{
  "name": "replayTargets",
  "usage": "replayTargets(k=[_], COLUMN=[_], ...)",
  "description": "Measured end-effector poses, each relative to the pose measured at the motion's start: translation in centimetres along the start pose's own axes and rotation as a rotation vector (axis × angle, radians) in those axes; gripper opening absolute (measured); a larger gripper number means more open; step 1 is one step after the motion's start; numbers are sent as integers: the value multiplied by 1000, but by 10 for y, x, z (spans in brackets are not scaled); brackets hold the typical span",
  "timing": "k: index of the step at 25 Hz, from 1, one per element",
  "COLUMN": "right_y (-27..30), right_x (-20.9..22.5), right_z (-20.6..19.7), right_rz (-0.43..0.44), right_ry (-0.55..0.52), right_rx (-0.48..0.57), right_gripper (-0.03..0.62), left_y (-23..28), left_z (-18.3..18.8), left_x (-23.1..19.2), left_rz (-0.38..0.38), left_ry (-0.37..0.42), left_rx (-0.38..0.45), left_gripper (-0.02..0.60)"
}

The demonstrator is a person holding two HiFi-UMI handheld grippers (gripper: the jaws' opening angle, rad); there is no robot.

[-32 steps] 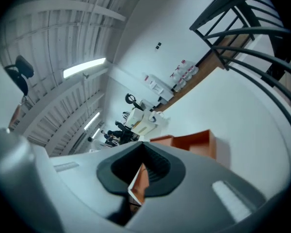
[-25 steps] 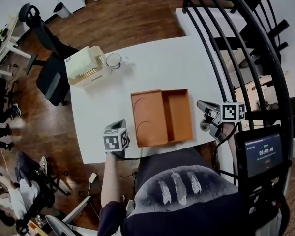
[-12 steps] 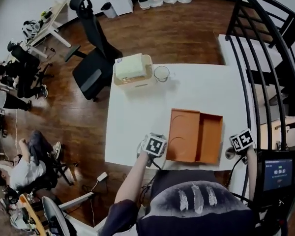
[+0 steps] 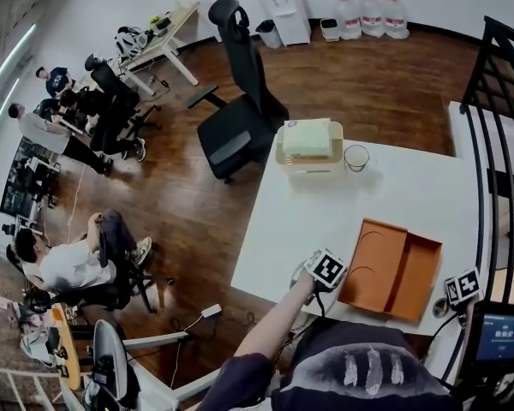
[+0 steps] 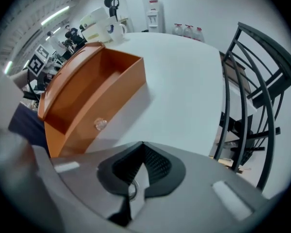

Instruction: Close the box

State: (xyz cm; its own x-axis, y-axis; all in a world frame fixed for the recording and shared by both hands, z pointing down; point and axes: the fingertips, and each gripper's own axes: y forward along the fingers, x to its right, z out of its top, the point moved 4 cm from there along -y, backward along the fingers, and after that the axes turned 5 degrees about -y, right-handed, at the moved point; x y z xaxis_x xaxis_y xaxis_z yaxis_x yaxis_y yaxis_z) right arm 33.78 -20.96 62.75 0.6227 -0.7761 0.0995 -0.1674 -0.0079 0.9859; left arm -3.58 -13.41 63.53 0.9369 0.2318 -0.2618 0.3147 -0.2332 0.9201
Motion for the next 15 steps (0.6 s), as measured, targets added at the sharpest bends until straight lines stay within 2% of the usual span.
replayTargets(k=[3,6,12,13,15], right_y=[4,8,13,16,23], right_x=[-9,-20,-36,-35,-34], right_z=[18,25,37,38,42], right_rz=[1,48,71,69,69], right_ry=[-66,-72,-107,-107,-102], right_rx=[15,22,19,21,31], right_gripper=[5,5,5,5,5], left_y=[-5,-1,10,9,-4], left_z=[4,3,-4,-2,7], left_x=[-10,-7,-3,-6,-22], left_rz=[24,37,50,67,166], left_ry=[21,49,126,138,183], left_rx=[-12,-19,-56,-55,-33], left_gripper=[15,15,15,15,15])
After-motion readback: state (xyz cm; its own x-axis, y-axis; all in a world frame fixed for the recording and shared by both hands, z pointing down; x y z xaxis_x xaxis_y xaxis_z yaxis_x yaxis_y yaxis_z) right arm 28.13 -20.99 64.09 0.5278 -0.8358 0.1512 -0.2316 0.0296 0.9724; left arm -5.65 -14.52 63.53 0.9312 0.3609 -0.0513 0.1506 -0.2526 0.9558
